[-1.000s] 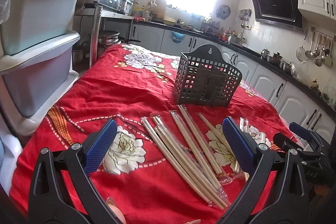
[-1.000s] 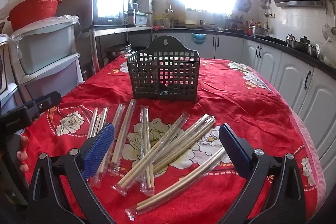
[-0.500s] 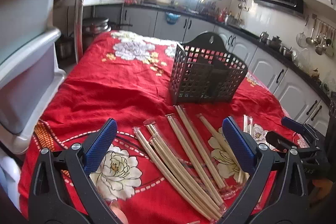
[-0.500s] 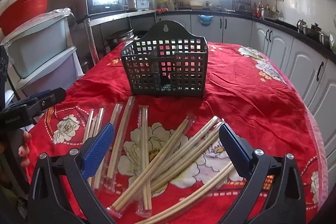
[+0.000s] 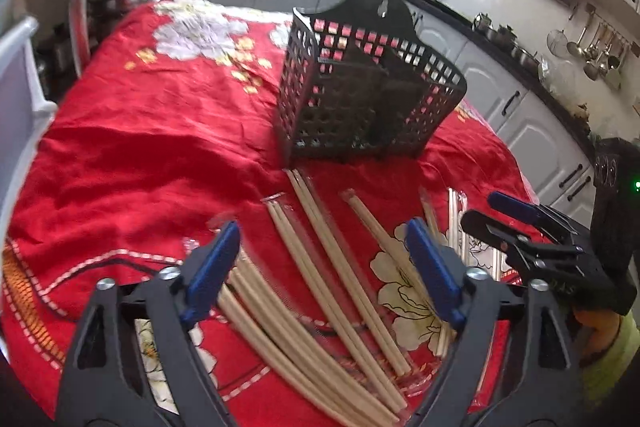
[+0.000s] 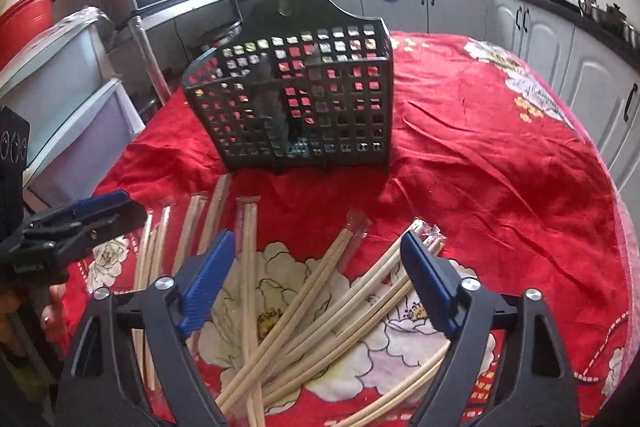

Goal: Organize utensils
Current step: 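Lower the left tool onto a wooden chopstick and close it while the right tool grasps another, then lift the held chopsticks upright with both tools and carry them over the black basket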

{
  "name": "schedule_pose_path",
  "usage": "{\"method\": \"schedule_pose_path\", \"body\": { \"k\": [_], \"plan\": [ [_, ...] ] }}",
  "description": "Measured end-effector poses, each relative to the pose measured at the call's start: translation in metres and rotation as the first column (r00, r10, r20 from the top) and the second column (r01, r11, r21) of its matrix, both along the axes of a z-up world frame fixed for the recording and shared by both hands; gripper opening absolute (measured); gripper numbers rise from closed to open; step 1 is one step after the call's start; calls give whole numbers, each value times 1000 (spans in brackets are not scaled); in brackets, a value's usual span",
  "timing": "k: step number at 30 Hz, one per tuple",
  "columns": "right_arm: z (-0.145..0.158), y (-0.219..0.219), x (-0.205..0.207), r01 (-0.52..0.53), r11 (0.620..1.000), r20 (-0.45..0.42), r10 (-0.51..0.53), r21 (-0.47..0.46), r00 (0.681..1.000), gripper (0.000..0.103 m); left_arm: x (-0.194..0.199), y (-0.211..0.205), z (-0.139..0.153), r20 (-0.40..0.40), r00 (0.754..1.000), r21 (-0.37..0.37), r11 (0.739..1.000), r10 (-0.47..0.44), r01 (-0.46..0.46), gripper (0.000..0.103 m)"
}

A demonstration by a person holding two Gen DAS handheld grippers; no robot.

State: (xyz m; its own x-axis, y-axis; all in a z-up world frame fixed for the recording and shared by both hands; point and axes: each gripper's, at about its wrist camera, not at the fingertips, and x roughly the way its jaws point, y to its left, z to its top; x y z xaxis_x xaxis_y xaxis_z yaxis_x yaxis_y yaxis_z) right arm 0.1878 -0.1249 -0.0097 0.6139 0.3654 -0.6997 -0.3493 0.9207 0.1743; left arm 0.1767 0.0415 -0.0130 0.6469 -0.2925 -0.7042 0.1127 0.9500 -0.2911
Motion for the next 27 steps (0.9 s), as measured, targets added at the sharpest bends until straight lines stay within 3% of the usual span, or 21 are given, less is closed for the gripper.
{"method": "schedule_pose_path", "body": {
  "k": [2, 7, 15, 22, 27],
  "plan": [
    [-3, -1, 5, -1, 1000, -25, 1, 1, 1000, 71, 8, -1, -7, -35, 999, -18, 1000, -10, 9, 60],
    [-9, 1, 16, -18, 1000, -76, 19, 9, 997, 58, 25, 1, -22, -116, 993, -95, 995, -30, 19, 48],
    [-21, 1, 34, -25, 999, -169, 29, 25, 985, 52, 46, 14, -45, -227, 973, -114, 992, 30, -57, 43],
    [-39, 1, 58, -1, 999, -282, 11, 35, 959, 47, 61, 15, -49, -237, 971, -102, 993, 35, -61, 40],
    [-43, 4, 70, 14, 999, -308, -3, 32, 951, 40, 69, 15, -50, -240, 970, -93, 994, 38, -62, 37]
  ]
}}
